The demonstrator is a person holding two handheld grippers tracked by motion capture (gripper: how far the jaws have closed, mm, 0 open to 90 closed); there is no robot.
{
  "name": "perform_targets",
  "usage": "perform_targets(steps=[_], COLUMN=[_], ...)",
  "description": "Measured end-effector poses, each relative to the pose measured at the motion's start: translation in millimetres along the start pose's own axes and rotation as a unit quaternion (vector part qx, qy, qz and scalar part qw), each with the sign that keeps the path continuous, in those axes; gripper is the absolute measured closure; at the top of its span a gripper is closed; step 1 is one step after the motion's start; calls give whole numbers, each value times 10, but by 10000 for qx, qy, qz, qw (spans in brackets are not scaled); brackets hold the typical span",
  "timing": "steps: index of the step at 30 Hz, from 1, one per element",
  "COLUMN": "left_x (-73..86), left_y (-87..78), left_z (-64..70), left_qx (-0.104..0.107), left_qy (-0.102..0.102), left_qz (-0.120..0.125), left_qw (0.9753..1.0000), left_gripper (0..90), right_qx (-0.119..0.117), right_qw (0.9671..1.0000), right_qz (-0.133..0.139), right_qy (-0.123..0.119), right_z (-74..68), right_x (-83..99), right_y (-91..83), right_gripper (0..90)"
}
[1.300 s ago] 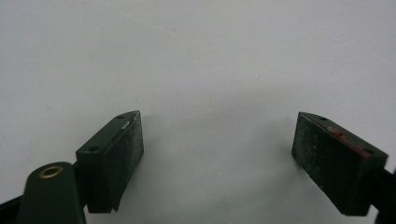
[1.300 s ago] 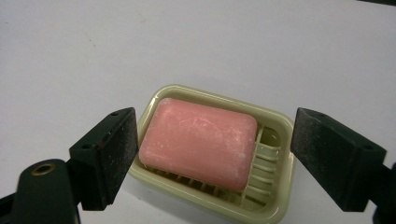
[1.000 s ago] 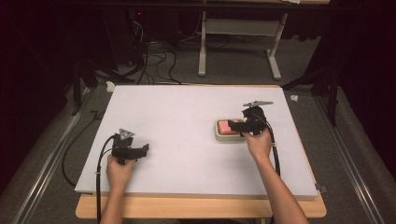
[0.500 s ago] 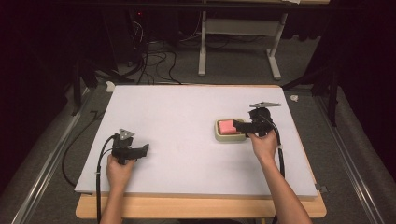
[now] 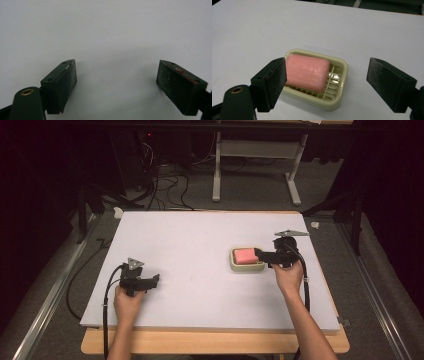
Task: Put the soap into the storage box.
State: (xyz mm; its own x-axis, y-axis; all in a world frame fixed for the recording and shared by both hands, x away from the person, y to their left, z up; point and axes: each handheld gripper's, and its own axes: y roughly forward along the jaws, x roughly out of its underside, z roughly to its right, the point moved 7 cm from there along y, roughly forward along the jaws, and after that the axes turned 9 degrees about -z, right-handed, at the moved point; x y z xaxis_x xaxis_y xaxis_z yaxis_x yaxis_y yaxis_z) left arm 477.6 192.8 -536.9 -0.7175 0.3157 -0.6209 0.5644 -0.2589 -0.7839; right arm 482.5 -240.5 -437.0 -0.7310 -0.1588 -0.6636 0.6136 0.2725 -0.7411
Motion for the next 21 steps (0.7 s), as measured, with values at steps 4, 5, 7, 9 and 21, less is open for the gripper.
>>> perform_targets(steps=[4,5,7,9,21], left_x=[0,0,0,0,0], left_y=[0,0,0,0,0], left_z=[0,0,0,0,0], left_qx=[0,0,0,0,1], left_qy=[1,0,1,0,-1], left_qz=[0,0,-1,-1,0], left_qw=[10000,10000,10000,10000,10000], left_gripper=[172,172,172,172,172], right_qx=[3,-5,-6,-6,-2], right_qw=[10000,10000,10000,9999,9997], right_qz=[54,62,85,118,239], right_qy=[31,41,45,44,25], right_z=[34,41,54,64,110], right_x=[14,18,20,23,52], right_y=[-38,-47,-69,-103,-217], right_gripper=[170,170,170,170,171])
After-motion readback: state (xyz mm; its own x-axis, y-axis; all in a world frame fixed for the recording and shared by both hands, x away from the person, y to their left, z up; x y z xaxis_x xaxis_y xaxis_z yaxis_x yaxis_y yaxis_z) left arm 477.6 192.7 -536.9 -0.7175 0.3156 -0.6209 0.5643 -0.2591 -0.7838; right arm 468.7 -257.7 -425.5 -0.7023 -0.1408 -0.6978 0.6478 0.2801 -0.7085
